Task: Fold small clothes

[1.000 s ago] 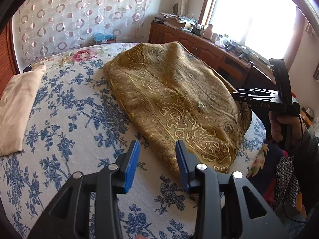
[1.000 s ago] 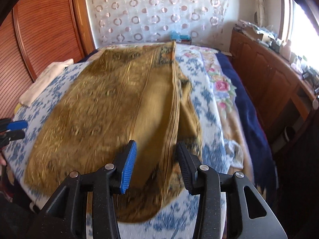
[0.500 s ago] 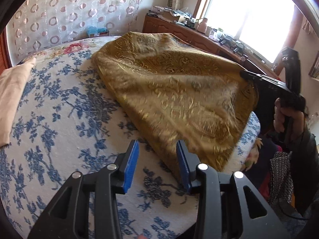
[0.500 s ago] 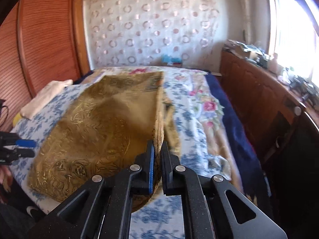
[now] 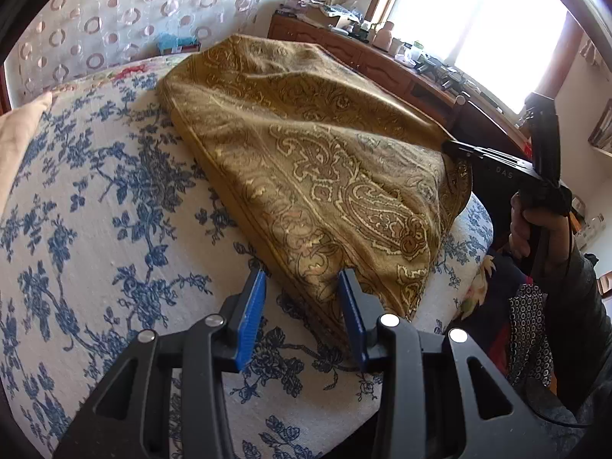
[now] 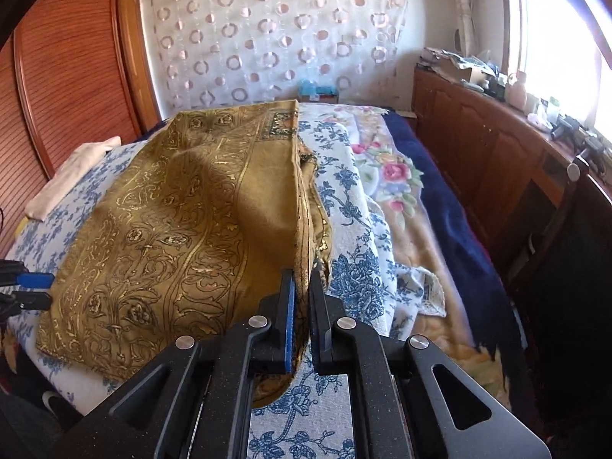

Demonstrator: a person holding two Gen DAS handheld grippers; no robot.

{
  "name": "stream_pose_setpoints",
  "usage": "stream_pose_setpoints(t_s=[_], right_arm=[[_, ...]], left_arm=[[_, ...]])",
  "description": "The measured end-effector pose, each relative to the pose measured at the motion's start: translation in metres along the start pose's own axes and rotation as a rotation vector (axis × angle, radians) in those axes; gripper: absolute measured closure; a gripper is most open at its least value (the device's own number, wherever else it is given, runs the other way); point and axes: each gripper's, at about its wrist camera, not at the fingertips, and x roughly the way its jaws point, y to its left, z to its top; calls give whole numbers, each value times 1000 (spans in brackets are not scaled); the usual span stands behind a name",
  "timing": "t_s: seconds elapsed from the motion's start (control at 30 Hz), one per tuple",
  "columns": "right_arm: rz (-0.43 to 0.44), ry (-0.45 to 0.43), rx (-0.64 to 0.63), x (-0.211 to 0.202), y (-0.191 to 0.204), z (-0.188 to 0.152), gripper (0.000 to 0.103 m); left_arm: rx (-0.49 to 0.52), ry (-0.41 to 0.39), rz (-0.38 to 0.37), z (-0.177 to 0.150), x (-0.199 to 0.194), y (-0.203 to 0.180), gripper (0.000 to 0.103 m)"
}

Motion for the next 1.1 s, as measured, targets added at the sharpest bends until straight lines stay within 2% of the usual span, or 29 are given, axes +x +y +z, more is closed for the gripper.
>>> stream_pose_setpoints(t_s=[0.2, 0.27, 0.33, 0.4, 0.47, 0.53, 0.57, 0.63, 0.8, 0.93, 1.1], right_arm=[[-11, -4, -10, -1, -1, -2, 97], [-29, 1, -22, 1, 2, -2, 89], [-48, -3, -35, 1, 4, -3, 67], [-44, -17, -36, -3, 4, -3, 60], [-43, -26, -40, -7, 6, -3, 58], [-46, -31, -45, -10, 7, -4, 55], [-45, -31, -46, -10, 7, -5, 53], [-46, -21, -40, -9, 6, -8, 47], [-31, 24, 15, 3, -4, -18, 45], [42, 77, 99, 18, -14, -19, 44], [65, 69, 79, 21, -5, -16, 44]], left_arm=[[1, 11, -20, -5, 3, -4, 65], [2, 14, -44, -6, 3, -5, 65], [-5, 7, -66, -8, 3, -5, 66], [-9, -6, -67, -10, 2, -6, 66], [8, -9, -58, -12, 2, -8, 74], [12, -2, -71, -13, 2, -8, 92], [10, -4, -85, -14, 2, -7, 98], [21, -16, -90, -14, 0, -8, 102], [29, -41, -91, -10, -7, -9, 103], [25, -35, -87, -9, -5, -9, 103], [12, -8, -79, -9, 2, -6, 102]])
